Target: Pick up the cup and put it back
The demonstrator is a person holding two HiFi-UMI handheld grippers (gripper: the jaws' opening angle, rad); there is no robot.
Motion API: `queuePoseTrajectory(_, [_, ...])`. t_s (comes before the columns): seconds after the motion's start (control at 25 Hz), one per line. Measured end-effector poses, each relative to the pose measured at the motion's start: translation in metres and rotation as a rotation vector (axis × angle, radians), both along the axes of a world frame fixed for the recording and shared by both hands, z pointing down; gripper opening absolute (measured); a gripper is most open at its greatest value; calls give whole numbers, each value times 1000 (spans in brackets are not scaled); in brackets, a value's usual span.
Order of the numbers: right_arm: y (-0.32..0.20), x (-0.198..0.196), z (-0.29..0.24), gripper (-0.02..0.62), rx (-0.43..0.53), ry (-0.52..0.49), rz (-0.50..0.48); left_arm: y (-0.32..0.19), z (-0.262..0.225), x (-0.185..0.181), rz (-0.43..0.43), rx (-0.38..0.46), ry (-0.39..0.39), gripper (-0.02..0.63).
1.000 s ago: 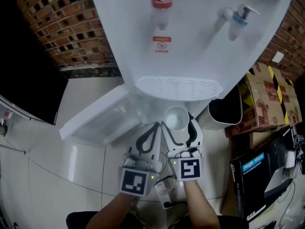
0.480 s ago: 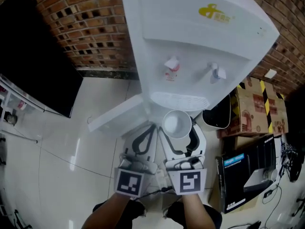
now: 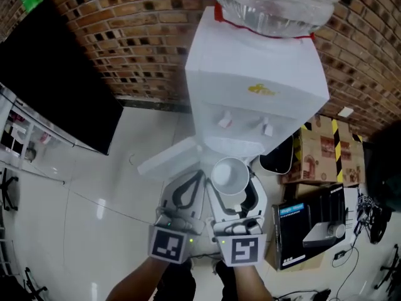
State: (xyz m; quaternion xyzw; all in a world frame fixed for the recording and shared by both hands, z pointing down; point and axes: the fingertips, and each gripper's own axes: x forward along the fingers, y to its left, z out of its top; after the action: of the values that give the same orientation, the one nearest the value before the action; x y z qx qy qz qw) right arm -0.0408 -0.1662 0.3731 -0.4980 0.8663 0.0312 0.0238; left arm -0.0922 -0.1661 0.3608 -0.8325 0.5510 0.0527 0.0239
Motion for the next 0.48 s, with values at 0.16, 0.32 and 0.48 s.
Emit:
queuePoseTrajectory(0.16, [9, 2, -50, 331, -24, -4, 6, 10, -52, -2, -9, 0, 22, 3])
queuePoseTrajectory(0.32, [19, 10, -95, 331, -44, 7, 22, 17, -105, -1, -12, 10, -4, 3])
queuePoseTrajectory(0.48, [29, 19, -139, 331, -55, 5, 21, 24, -163, 5, 4, 53, -19, 3])
